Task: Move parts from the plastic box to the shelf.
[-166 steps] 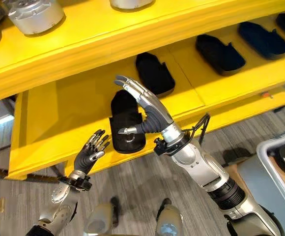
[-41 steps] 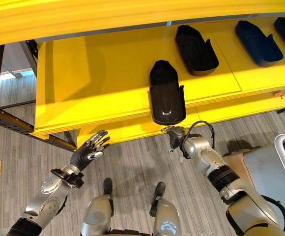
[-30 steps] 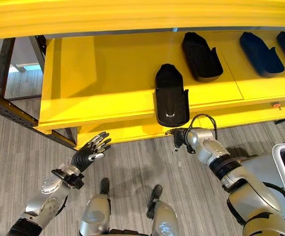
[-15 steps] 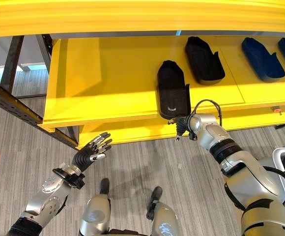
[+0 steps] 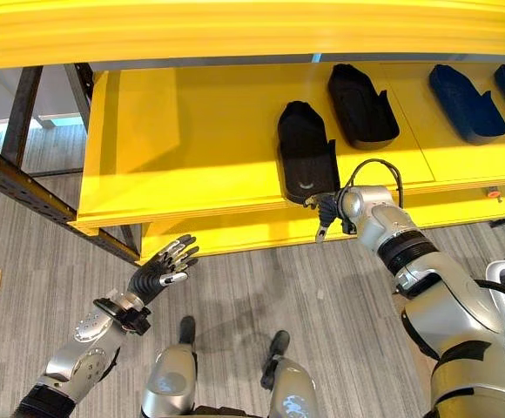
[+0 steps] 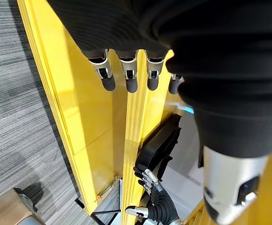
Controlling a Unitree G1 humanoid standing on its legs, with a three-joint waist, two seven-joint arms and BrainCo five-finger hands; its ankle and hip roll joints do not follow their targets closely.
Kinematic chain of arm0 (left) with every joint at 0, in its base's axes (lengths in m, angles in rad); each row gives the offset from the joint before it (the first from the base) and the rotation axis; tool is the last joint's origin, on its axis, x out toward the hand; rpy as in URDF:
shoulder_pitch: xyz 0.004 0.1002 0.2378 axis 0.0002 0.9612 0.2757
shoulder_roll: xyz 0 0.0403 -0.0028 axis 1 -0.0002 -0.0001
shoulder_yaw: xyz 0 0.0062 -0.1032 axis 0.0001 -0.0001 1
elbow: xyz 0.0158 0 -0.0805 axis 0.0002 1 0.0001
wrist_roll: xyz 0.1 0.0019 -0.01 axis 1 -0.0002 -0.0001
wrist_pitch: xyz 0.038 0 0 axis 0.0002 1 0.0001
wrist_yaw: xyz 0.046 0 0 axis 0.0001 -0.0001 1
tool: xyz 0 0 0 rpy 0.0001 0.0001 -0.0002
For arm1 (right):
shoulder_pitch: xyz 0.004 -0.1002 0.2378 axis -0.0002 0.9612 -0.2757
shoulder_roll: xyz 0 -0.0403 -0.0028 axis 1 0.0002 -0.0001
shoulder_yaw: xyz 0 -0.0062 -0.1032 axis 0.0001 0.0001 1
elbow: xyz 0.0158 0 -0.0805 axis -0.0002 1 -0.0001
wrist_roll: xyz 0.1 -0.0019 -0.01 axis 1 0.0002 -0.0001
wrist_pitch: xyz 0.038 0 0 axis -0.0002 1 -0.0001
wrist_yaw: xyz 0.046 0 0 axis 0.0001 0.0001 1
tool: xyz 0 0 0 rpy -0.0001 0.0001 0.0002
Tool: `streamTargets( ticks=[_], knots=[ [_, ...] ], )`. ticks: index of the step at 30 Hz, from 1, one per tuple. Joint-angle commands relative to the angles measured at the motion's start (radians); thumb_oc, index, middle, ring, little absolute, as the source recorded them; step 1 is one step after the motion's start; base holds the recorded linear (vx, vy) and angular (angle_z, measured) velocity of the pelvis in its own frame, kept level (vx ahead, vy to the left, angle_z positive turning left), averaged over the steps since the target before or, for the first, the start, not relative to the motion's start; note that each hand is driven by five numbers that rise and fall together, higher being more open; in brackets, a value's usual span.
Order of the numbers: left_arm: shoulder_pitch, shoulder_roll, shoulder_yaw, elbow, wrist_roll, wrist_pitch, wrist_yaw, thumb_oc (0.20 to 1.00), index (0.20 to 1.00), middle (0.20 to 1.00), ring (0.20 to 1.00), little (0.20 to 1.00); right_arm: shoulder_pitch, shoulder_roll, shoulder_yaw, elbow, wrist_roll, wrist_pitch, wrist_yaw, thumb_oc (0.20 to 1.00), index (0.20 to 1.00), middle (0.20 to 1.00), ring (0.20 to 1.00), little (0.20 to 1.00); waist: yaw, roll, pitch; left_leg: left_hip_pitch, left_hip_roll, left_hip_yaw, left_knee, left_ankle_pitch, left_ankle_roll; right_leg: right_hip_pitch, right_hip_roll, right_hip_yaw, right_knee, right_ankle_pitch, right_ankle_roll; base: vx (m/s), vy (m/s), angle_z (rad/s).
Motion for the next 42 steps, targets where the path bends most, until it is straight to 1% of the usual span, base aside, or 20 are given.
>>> streamTargets(
  ticks=[1,9,15,19,21,23,24,31,35,37,38,39,41,42],
  knots=[
    [-0.002,0.019,-0.045,-0.082,-0.018,-0.055,-0.011,1.0,1.0,1.0,1.0,1.0,-0.151,-0.058,0.043,0.012,0.013,-0.007,-0.069,1.0,1.0,1.0,1.0,1.0,0.026,-0.017,-0.019,-0.018,0.061,0.026,0.116,-0.063,-0.016,0.039,-0.069,-0.036,0.036,-0.04,0.078,0.0,0.0,0.0],
    [-0.003,0.02,-0.053,-0.083,-0.026,-0.062,-0.006,1.0,1.0,1.0,1.0,1.0,-0.165,-0.063,0.034,-0.007,0.012,-0.013,-0.104,1.0,1.0,1.0,1.0,1.0,0.022,-0.012,-0.017,-0.021,0.061,0.028,0.115,-0.062,-0.015,0.033,-0.071,-0.036,0.04,-0.04,0.077,0.0,0.0,0.0],
    [-0.007,0.016,-0.06,-0.075,-0.037,-0.079,-0.004,1.0,1.0,1.0,1.0,1.0,-0.156,-0.056,0.007,-0.025,0.036,-0.023,-0.18,1.0,1.0,1.0,1.0,1.0,0.016,-0.005,-0.018,-0.019,0.059,0.029,0.112,-0.063,-0.014,0.029,-0.074,-0.035,0.044,-0.043,0.077,0.0,0.0,0.0],
    [-0.004,0.01,-0.059,-0.079,-0.032,-0.076,-0.007,1.0,1.0,1.0,1.0,1.0,-0.126,-0.059,-0.011,-0.056,-0.002,-0.017,-0.227,1.0,1.0,1.0,1.0,1.0,0.012,-0.002,-0.018,-0.02,0.06,0.029,0.114,-0.065,-0.012,0.027,-0.075,-0.032,0.045,-0.042,0.079,0.0,0.0,0.0],
    [-0.008,0.008,-0.062,-0.065,-0.039,-0.088,-0.013,1.0,1.0,1.0,1.0,1.0,-0.116,-0.057,-0.021,-0.059,-0.015,-0.016,-0.273,1.0,1.0,1.0,1.0,1.0,0.008,0.003,-0.018,-0.02,0.059,0.03,0.114,-0.065,-0.012,0.024,-0.076,-0.03,0.047,-0.043,0.078,0.0,0.0,0.0],
    [-0.011,0.007,-0.067,-0.062,-0.043,-0.092,-0.011,1.0,1.0,1.0,1.0,1.0,-0.114,-0.05,-0.031,-0.058,-0.028,-0.008,-0.286,1.0,1.0,1.0,1.0,1.0,0.007,0.006,-0.017,-0.019,0.059,0.03,0.112,-0.064,-0.011,0.023,-0.076,-0.03,0.048,-0.043,0.078,0.0,0.0,0.0],
    [-0.017,0.004,-0.072,-0.062,-0.044,-0.095,-0.008,1.0,1.0,1.0,1.0,1.0,-0.117,-0.046,-0.031,-0.046,-0.027,-0.01,-0.311,1.0,1.0,1.0,1.0,1.0,0.008,0.011,-0.016,-0.021,0.059,0.028,0.11,-0.063,-0.012,0.02,-0.077,-0.03,0.05,-0.044,0.078,0.0,0.0,0.0],
    [-0.029,0.001,-0.082,-0.052,-0.052,-0.107,-0.006,1.0,1.0,1.0,1.0,1.0,-0.117,-0.038,-0.041,-0.026,-0.059,-0.003,-0.395,1.0,1.0,1.0,1.0,1.0,0.007,0.023,-0.012,-0.025,0.058,0.026,0.109,-0.063,-0.011,0.013,-0.082,-0.033,0.055,-0.044,0.079,0.0,0.0,0.0],
    [-0.032,-0.001,-0.089,-0.048,-0.056,-0.12,-0.007,1.0,1.0,1.0,1.0,1.0,-0.127,-0.03,-0.049,-0.011,-0.03,0.0,-0.436,1.0,1.0,1.0,1.0,1.0,0.007,0.029,-0.011,-0.026,0.057,0.025,0.101,-0.06,-0.011,0.009,-0.082,-0.035,0.053,-0.044,0.078,-0.01,0.004,0.0],
    [-0.032,-0.003,-0.093,-0.052,-0.057,-0.123,-0.002,1.0,1.0,1.0,1.0,1.0,-0.116,-0.031,-0.063,-0.026,0.006,-0.021,-0.493,1.0,1.0,1.0,1.0,1.0,0.004,0.03,-0.012,-0.025,0.056,0.026,0.098,-0.06,-0.01,0.008,-0.082,-0.034,0.053,-0.044,0.078,0.0,0.0,0.0],
    [-0.028,-0.009,-0.093,-0.053,-0.056,-0.127,0.003,1.0,1.0,1.0,1.0,1.0,-0.08,-0.026,-0.105,-0.084,0.044,-0.032,-0.602,1.0,1.0,1.0,1.0,1.0,-0.007,0.029,-0.014,-0.021,0.056,0.029,0.098,-0.062,-0.007,0.007,-0.082,-0.03,0.052,-0.042,0.079,0.0,0.0,0.0],
    [-0.025,-0.012,-0.096,-0.05,-0.053,-0.135,0.007,1.0,1.0,1.0,1.0,1.0,-0.052,-0.016,-0.144,-0.133,0.076,-0.028,-0.67,1.0,1.0,1.0,1.0,1.0,-0.015,0.029,-0.016,-0.018,0.055,0.031,0.097,-0.064,-0.005,0.006,-0.082,-0.027,0.052,-0.041,0.079,0.0,0.035,0.01],
    [-0.021,-0.02,-0.094,-0.048,-0.055,-0.141,0.013,1.0,1.0,1.0,1.0,1.0,0.02,0.004,-0.225,-0.217,0.115,-0.004,-0.744,1.0,1.0,1.0,1.0,1.0,-0.031,0.03,-0.018,-0.015,0.055,0.035,0.099,-0.069,-0.002,0.005,-0.082,-0.019,0.053,-0.041,0.079,0.01,0.043,0.0],
    [-0.018,-0.031,-0.093,-0.045,-0.054,-0.149,0.023,1.0,1.0,1.0,1.0,1.0,0.099,0.04,-0.297,-0.297,0.148,0.017,-0.85,1.0,1.0,1.0,1.0,1.0,-0.048,0.033,-0.019,-0.01,0.053,0.039,0.098,-0.074,0.002,0.003,-0.08,-0.009,0.052,-0.042,0.079,0.01,0.039,0.0]
  ],
)
